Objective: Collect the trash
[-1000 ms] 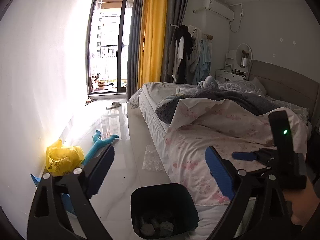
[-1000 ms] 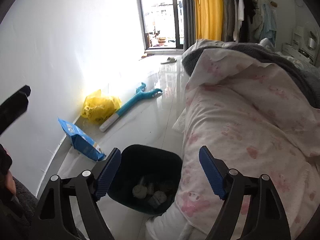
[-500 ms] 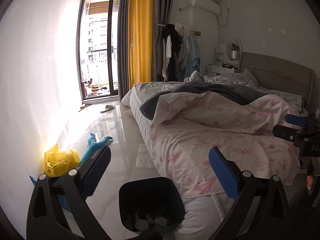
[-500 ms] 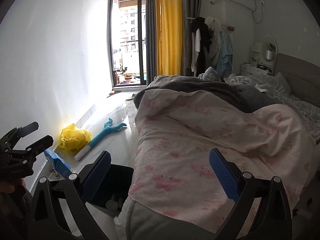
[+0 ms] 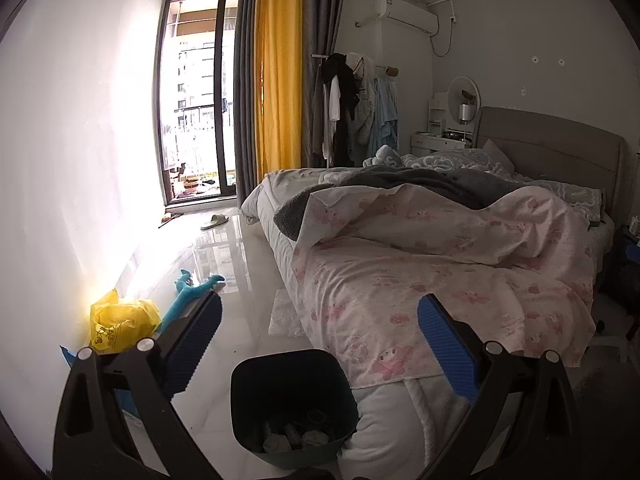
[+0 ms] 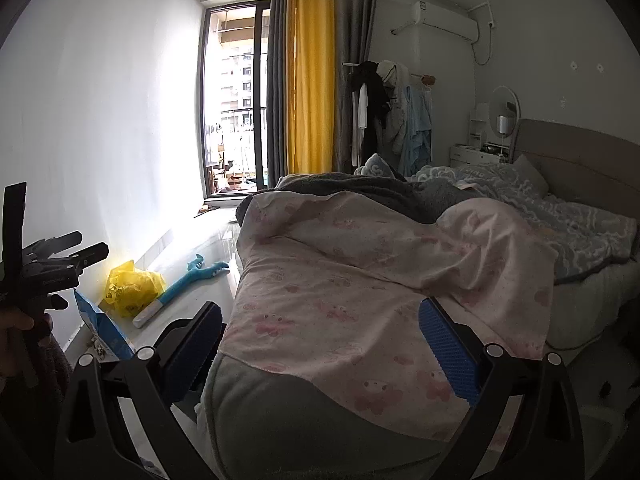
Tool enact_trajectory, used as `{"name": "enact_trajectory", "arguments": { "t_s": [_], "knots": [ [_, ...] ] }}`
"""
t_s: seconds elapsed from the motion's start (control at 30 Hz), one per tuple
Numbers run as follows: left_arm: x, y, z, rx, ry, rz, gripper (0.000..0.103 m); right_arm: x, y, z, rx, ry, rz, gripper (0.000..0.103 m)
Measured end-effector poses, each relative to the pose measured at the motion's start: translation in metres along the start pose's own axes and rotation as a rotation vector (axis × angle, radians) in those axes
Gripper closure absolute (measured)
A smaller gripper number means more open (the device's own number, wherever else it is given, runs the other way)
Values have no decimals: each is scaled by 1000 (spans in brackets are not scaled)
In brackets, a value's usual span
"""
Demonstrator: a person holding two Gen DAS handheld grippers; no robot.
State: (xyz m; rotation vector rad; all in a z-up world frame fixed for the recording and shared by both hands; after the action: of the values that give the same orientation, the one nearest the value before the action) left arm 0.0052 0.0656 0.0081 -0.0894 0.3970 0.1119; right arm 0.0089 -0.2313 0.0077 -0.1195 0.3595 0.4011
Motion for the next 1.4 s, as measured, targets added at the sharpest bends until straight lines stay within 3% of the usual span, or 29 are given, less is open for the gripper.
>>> {"name": "enact_trajectory", "arguments": {
  "t_s": [0.4,1.4],
  "knots": [
    [4,-2,-8,0,8,0,3,12,-2,-12,46,-8,78,3],
    [8,-8,-13,10,27,-17,3,13,-3,-13,37,-6,84,3]
  ]
}}
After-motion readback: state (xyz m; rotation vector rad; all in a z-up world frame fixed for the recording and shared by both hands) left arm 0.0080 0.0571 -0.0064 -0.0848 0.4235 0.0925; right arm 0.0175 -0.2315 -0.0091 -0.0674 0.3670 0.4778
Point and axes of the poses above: each gripper's, at about its wrist camera, not at the fingertips, and x roughly the way its jaws point, y to its left, z to its top, the point moved 3 cm from there along x, roughly the way its jaws point, and after that the axes turned 5 degrees about -x, right-handed, at the moved point
